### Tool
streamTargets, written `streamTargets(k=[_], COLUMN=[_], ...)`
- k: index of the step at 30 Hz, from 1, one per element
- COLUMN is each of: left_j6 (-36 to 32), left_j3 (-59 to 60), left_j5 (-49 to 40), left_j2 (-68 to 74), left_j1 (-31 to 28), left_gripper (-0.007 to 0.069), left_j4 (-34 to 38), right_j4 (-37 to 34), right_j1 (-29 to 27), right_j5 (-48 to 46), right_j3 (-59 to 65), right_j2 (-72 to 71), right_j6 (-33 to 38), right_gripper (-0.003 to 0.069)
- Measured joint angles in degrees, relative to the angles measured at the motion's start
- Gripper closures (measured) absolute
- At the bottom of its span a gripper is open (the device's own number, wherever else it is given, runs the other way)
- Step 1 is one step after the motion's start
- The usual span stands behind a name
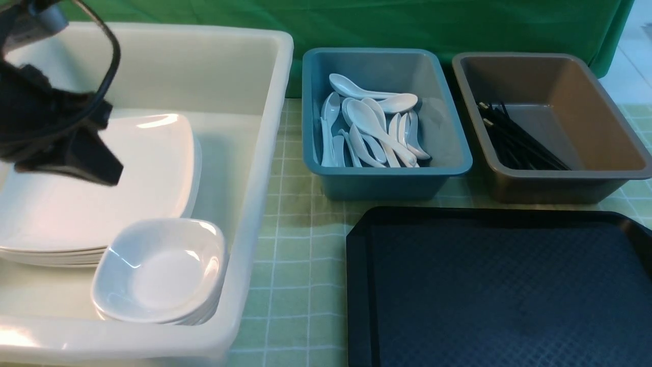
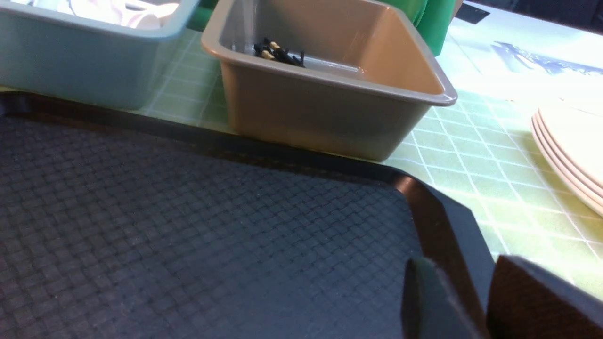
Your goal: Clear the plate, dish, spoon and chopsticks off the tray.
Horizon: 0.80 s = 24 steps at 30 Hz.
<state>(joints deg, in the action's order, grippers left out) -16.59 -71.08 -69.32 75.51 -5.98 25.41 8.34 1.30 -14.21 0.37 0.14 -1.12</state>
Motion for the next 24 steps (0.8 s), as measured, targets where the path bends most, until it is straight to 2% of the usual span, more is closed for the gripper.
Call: streamTargets(k=[4,9,13,18,24], left_j6=[-0.18,-1.44,-5.24,-6.12,-6.24], left_j3=[8.99,21.68,30.33,42.72,46.75], left_j5=[1.51,7.53,14.15,33.45,36.51], left_j2=[-9.78,-23.45,-34.98,-52.42,-59.88], left_j1=[0.0,0.0,0.0,0.0,0.0], left_gripper=[0.0636,0.0636,0.0636,0.0636,0.0636], left_j4=[-0.14,1.79,6.29,12.99,10.7], right_j4=[0.0,0.0,0.0,0.0,0.0], right_j1=[0.0,0.0,0.0,0.0,0.0], right_j5=[0.0,0.02,0.02,0.07,0.12], right_j3=[0.0,0.0,0.0,0.0,0.0], right_j2=[0.0,0.0,0.0,0.0,0.0], right_j6=[0.0,0.0,0.0,0.0,0.0], right_gripper=[0.0451,0.0436,0.0426,0.0424,0.0422])
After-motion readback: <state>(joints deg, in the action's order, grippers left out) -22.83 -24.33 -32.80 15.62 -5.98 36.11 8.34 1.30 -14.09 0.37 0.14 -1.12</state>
